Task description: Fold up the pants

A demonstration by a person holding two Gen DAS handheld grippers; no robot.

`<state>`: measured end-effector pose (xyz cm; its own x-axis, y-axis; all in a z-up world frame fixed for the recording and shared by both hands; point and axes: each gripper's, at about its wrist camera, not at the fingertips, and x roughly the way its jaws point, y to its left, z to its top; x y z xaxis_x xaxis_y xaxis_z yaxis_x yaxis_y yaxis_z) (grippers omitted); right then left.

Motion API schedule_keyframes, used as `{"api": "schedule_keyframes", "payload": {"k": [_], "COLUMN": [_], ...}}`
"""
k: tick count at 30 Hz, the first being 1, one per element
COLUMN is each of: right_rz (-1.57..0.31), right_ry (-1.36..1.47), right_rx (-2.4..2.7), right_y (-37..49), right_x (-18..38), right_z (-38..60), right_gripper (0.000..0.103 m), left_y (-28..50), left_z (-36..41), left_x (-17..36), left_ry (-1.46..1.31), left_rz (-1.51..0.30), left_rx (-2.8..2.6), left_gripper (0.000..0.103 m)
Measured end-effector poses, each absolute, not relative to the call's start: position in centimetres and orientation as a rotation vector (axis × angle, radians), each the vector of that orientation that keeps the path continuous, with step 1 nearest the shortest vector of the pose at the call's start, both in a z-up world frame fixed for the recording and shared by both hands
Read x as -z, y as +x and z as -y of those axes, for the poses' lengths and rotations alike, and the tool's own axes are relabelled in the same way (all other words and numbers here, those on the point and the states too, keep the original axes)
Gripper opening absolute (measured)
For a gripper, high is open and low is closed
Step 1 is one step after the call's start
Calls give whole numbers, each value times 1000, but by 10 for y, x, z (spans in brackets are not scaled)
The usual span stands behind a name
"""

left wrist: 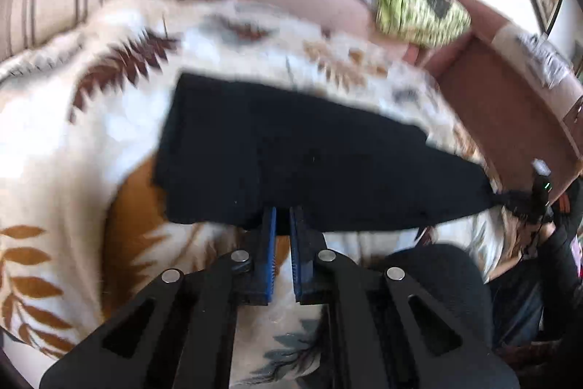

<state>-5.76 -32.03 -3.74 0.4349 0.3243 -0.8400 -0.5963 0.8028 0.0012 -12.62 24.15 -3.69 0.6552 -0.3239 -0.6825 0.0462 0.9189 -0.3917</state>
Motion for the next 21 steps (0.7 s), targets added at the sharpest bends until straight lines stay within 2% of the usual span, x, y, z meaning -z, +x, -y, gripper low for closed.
{"api": "schedule_keyframes", "payload": {"k": [4, 6, 8, 9, 11, 17, 21], "right_rz": [-966, -964, -963, -964, -967, -972, -961], "right_ry": [-338, -353, -355, -351, -340, -300, -207], "right_rx": [-605, -609, -608, -611, -615, -637, -662], "right_y": [-54, -55, -57, -57, -58, -59, -61], "right_x": [38, 40, 41, 41, 41, 39, 28], "right_z": [311, 307, 306, 307, 309, 316, 332], "right_gripper": [41, 45, 46, 46, 46, 46, 44], "left_y": [-126, -111, -85, -72, -61, -16, -7], "left_z": [-244, -241, -240, -242, -247, -241, -246], "left_x": [7, 10, 36, 54, 59, 59, 57], "left_ry": [-434, -443, -414, -400, -356, -132, -136], "left_rz": [-699, -715, -839, -906, -847, -829, -824], "left_rx": [228, 208, 117, 81, 73, -34, -35], "left_gripper": [9, 11, 11, 2, 2, 2, 2]}}
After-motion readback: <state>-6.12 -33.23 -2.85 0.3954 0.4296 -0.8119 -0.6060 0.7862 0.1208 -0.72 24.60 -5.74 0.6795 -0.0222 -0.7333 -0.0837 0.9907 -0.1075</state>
